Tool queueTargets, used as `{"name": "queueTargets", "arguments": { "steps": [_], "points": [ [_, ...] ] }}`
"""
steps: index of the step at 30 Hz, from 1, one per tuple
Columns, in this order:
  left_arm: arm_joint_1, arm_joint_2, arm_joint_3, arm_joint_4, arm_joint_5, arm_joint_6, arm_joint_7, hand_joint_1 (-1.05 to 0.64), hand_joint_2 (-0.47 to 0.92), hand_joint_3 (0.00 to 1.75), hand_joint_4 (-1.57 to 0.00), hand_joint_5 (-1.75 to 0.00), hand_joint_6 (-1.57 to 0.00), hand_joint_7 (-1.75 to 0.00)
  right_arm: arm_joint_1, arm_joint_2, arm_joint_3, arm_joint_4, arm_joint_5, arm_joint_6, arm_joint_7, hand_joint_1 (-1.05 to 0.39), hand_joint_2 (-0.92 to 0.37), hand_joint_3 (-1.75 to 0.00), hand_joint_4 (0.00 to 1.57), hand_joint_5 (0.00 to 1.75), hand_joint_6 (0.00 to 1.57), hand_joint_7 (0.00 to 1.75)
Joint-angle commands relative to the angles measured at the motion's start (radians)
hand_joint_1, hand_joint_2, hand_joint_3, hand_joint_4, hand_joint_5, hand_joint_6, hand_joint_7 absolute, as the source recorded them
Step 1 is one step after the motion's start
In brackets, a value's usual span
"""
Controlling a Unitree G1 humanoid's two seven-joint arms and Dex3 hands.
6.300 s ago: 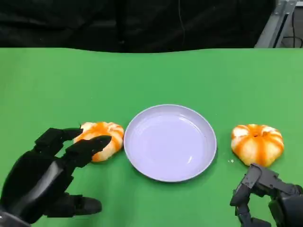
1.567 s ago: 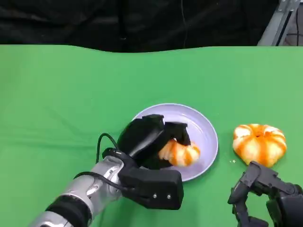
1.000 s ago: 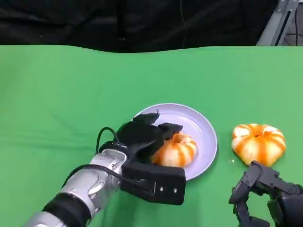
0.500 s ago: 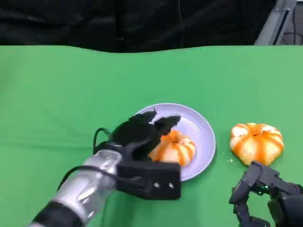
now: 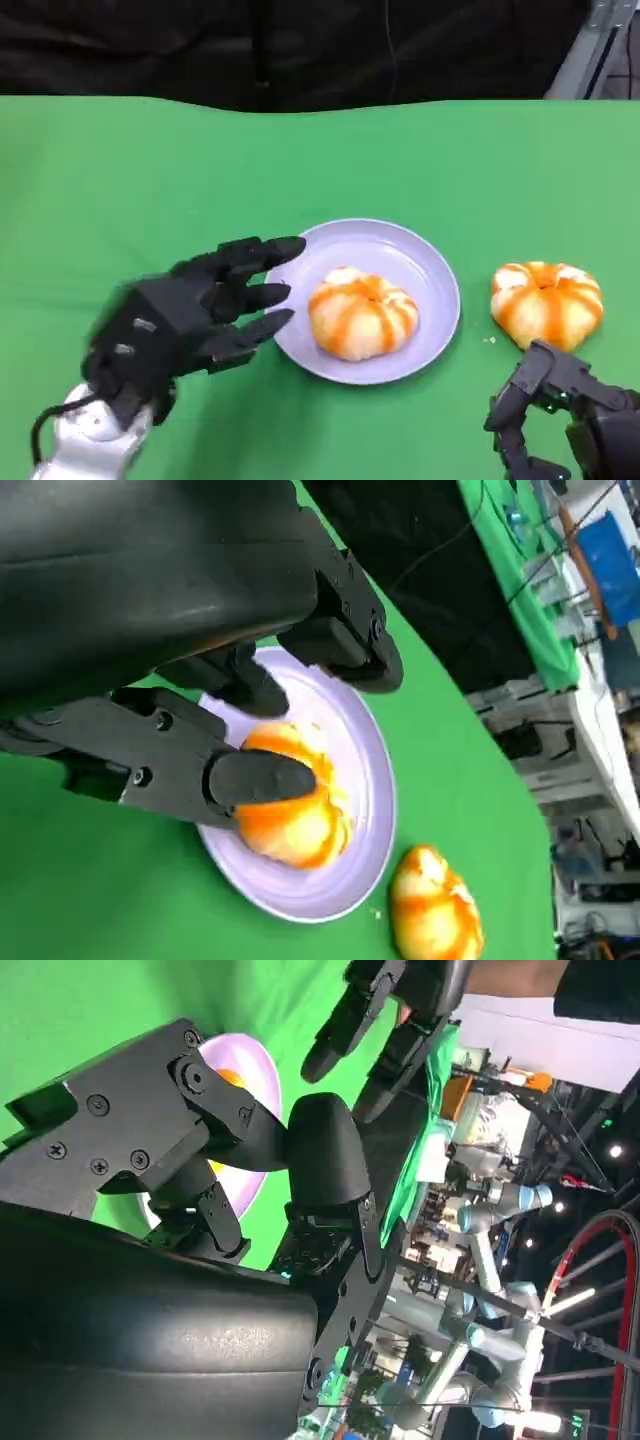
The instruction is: Grasp the bread from the table and place it into the plate.
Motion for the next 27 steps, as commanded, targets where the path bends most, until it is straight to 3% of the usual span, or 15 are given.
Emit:
{"name": "queueTargets", "arguments": {
  "steps": [1, 4, 6, 15, 23, 27],
  "points": [
    [0.11, 0.064, 0.117, -0.156, -0.193, 0.141, -0.103, 0.12, 0.53, 1.4, -0.83, -1.6, -0.85, -1.36, 0.007, -0.018, -0.005, -0.018, 0.016, 0.007, 0.008, -0.11, -0.56, -1.12, 0.82, 1.75, 0.74, 1.56],
    [0.176, 0.088, 0.156, -0.235, -0.27, 0.204, -0.135, 0.12, 0.52, 1.46, -0.88, -1.73, -0.78, -1.68, 0.005, -0.018, -0.005, -0.018, 0.015, 0.007, 0.008, -0.12, -0.56, -1.11, 0.83, 1.75, 0.74, 1.56],
    [0.232, 0.102, 0.194, -0.301, -0.352, 0.275, -0.149, 0.12, 0.54, 1.5, -0.93, -1.74, -0.79, -1.73, 0.001, -0.018, -0.006, -0.015, 0.015, 0.008, 0.009, -0.12, -0.56, -1.11, 0.84, 1.75, 0.74, 1.56],
    [0.428, 0.147, 0.289, -0.464, -0.545, 0.412, -0.187, 0.17, 0.6, 1.59, -1.05, -1.75, -0.86, -1.75, -0.004, -0.027, -0.012, -0.012, 0.024, 0.012, 0.017, -0.12, -0.56, -1.12, 0.83, 1.75, 0.74, 1.56],
    [0.469, 0.092, 0.298, -0.458, -0.608, 0.335, -0.214, 0.17, 0.61, 1.66, -1.11, -1.75, -0.96, -1.75, 0.002, -0.047, -0.02, -0.008, 0.043, 0.014, 0.036, -0.11, -0.54, -1.16, 0.84, 1.75, 0.75, 1.56],
    [0.461, 0.095, 0.3, -0.446, -0.622, 0.323, -0.221, 0.17, 0.59, 1.67, -1.12, -1.75, -0.97, -1.75, 0.0, -0.047, -0.018, -0.004, 0.044, 0.012, 0.037, -0.11, -0.54, -1.16, 0.84, 1.75, 0.75, 1.56]
  ]
}}
